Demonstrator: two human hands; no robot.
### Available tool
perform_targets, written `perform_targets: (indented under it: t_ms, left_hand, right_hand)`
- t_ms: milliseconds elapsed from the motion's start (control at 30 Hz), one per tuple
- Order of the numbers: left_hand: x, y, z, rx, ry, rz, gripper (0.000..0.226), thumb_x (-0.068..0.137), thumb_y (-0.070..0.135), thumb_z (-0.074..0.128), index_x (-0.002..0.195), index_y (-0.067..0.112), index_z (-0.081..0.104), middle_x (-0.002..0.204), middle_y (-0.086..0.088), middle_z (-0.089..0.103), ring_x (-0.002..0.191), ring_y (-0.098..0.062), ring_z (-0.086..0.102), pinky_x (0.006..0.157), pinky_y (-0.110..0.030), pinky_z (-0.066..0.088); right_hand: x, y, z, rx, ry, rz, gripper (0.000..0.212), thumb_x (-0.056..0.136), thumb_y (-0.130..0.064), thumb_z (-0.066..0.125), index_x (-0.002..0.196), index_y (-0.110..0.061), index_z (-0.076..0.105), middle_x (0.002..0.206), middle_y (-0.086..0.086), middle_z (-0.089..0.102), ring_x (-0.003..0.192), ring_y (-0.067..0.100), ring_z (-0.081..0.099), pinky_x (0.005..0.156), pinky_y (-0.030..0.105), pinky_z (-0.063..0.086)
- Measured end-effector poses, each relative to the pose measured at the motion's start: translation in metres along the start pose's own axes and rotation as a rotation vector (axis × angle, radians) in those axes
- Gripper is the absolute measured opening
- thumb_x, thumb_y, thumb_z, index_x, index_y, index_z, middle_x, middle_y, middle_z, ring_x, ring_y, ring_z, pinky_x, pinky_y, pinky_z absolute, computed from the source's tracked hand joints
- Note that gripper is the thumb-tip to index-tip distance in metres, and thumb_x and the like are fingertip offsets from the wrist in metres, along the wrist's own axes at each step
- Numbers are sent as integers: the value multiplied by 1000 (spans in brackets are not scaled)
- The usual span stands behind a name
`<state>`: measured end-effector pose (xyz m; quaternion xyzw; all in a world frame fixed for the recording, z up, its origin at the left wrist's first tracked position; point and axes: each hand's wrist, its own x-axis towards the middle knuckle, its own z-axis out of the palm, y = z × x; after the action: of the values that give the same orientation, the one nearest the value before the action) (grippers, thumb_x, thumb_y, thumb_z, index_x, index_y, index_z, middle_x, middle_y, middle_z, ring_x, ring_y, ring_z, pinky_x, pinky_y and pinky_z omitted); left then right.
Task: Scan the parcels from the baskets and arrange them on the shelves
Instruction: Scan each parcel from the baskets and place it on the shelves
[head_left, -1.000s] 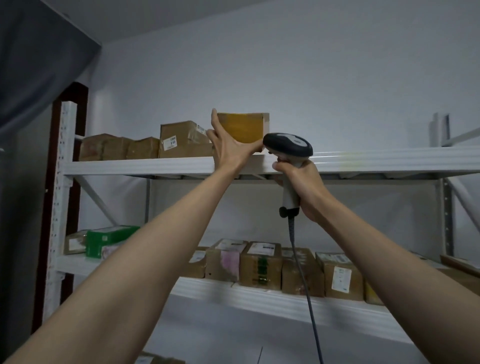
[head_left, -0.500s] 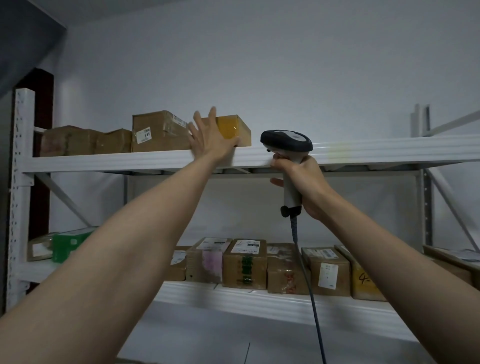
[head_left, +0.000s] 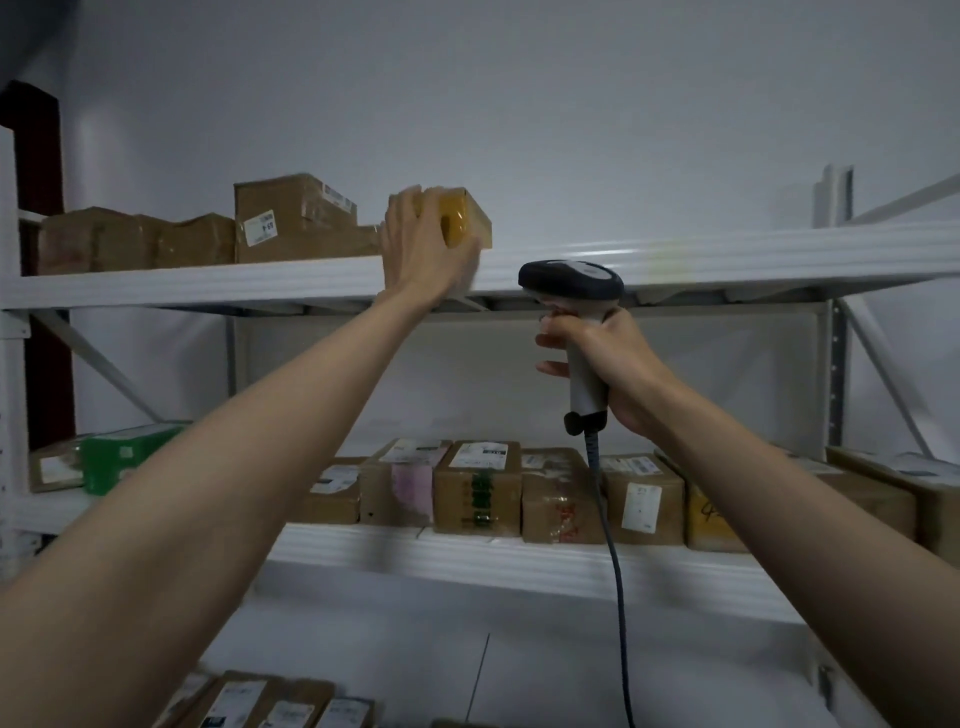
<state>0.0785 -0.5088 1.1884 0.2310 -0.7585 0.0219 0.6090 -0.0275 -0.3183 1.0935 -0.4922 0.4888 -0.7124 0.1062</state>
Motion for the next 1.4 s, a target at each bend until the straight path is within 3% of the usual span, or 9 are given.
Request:
perform_targets:
  t_ms: [133,233,500,600,800,967,1200,1333,1400]
  left_hand:
    - [-61,14,-5,-62,106,101,48,89,42,63,129,18,53,138,-7,44,125,-21,44,102,-35,39]
    - [-115,15,-1,-194,33,187,42,89,38,66,123,16,55,129,-6,47,115,-15,46,94,-27,41]
    - [-262,18,53,-443,-420,186,30,88,27,69,114,22,56,109,7,53,87,-7,58,77,-23,53]
    - [-316,33,82,-534,-556,195,28,86,22,69,111,20,58,103,5,57,84,-12,57,76,-34,54]
    - [-422,73,126,-697,-926,216,17,89,31,69,103,25,61,97,9,62,84,-8,61,77,-40,56]
    - [-512,111,157,-828,-1250,204,12,84,20,72,95,21,67,90,6,66,81,-10,63,77,-38,56]
    - [-665,147,190,-772,-1711,234,9,87,21,71,95,20,67,84,14,63,72,3,58,63,-10,43]
    - [-751,155,201,-693,-1923,206,8,87,14,73,94,14,68,89,0,70,85,-16,68,76,-26,51]
    - [-795,158,207,-670,-2007,178,7,88,13,72,94,14,68,86,1,69,82,-13,67,77,-30,52]
  right_hand:
    - [-27,17,-8,30,8,67,32,96,-7,65,127,-3,59,125,19,64,110,28,70,80,39,64]
    - [-54,35,-19,52,-18,141,30,95,-7,66,124,-7,59,122,19,65,106,28,72,75,35,63]
    - [-151,103,-72,-15,80,298,26,93,-4,67,118,-11,67,110,15,74,95,27,73,72,35,62]
    - [-191,129,-96,-41,158,406,24,94,-4,66,118,-8,69,110,19,73,92,26,72,72,36,61]
    - [-275,165,-139,-48,406,577,24,93,0,65,117,-1,67,99,19,72,87,24,70,72,38,64]
    - [-360,195,-175,-69,659,688,21,93,2,64,113,-1,66,92,14,70,80,23,70,71,38,64]
    - [-506,252,-225,-32,1038,888,16,91,-2,66,105,-9,67,84,10,73,75,22,72,64,33,60]
    - [-586,284,-247,17,1187,1020,16,93,-1,64,107,-9,65,86,14,70,72,23,70,62,34,60]
    - [-626,302,-258,35,1240,1068,15,94,0,61,106,-10,63,84,16,68,73,26,68,64,38,61]
